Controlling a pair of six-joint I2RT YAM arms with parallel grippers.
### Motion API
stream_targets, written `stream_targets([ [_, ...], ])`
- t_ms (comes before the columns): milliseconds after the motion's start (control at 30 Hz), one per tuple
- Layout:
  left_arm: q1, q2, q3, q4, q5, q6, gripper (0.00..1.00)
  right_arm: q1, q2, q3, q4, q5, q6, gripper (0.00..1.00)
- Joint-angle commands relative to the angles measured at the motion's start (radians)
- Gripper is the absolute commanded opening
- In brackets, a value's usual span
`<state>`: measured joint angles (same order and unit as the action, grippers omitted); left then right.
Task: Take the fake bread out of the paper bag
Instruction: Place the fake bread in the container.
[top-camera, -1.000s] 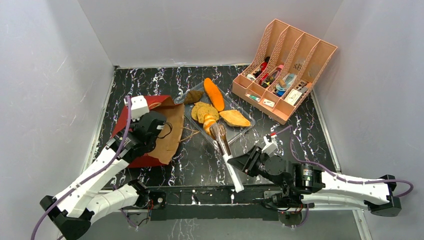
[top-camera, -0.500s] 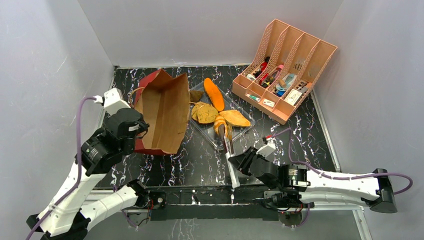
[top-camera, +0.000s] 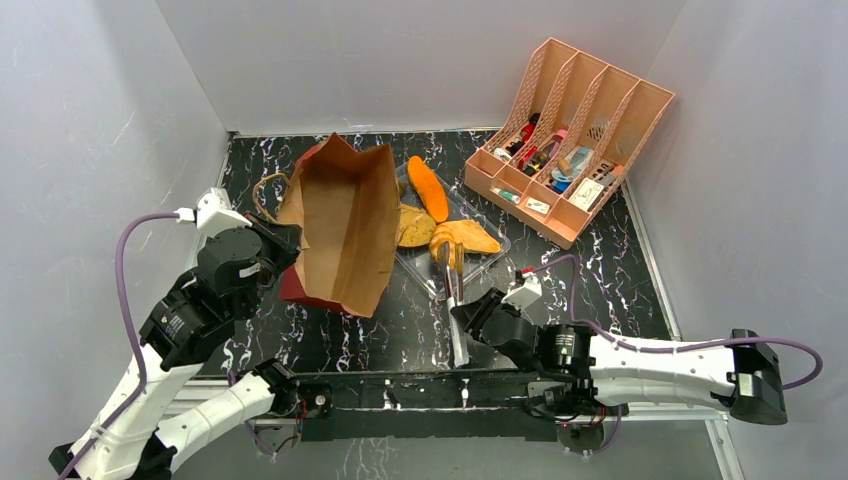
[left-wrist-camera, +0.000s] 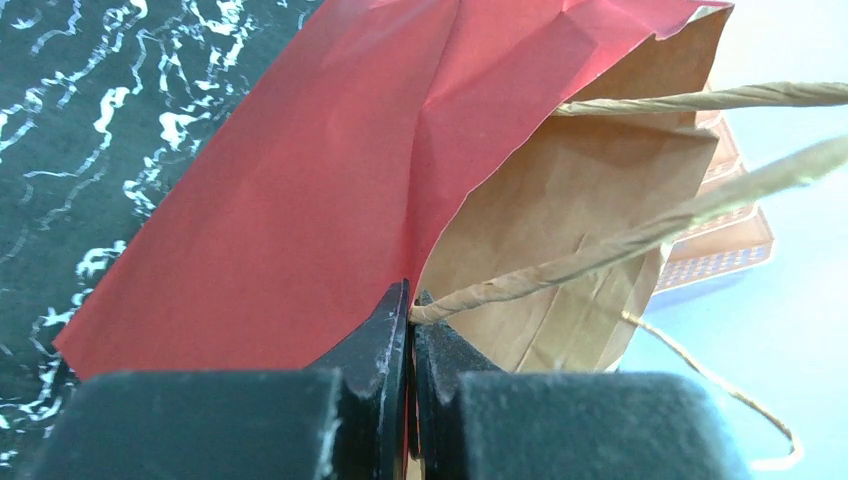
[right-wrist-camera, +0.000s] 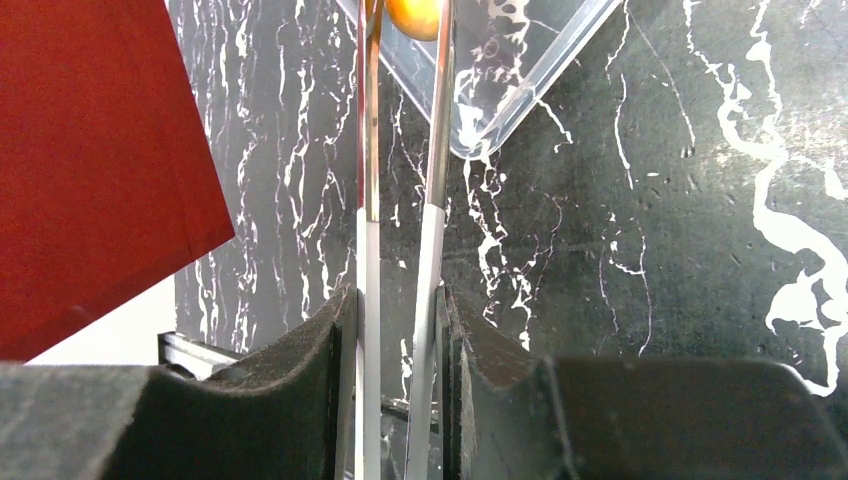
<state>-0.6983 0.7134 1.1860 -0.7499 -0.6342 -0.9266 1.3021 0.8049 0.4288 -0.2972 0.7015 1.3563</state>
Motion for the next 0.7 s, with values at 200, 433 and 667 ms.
stream_targets([
  [200, -0.003, -0.056, -0.085, 0.142, 0.040, -0.194, 0.00, -0.100, 0.020, -0.044, 0.185, -0.055, -0.034, 0.00],
  [433, -0.003, -0.102, -0.174, 0.162, 0.039, -0.297, 0.00, -0.131, 0.054, -0.071, 0.235, -0.106, -0.026, 0.00],
  [667, -0.003, -0.147, -0.236, 0.173, 0.021, -0.357, 0.00, -0.133, 0.076, -0.072, 0.242, -0.140, -0.010, 0.09],
])
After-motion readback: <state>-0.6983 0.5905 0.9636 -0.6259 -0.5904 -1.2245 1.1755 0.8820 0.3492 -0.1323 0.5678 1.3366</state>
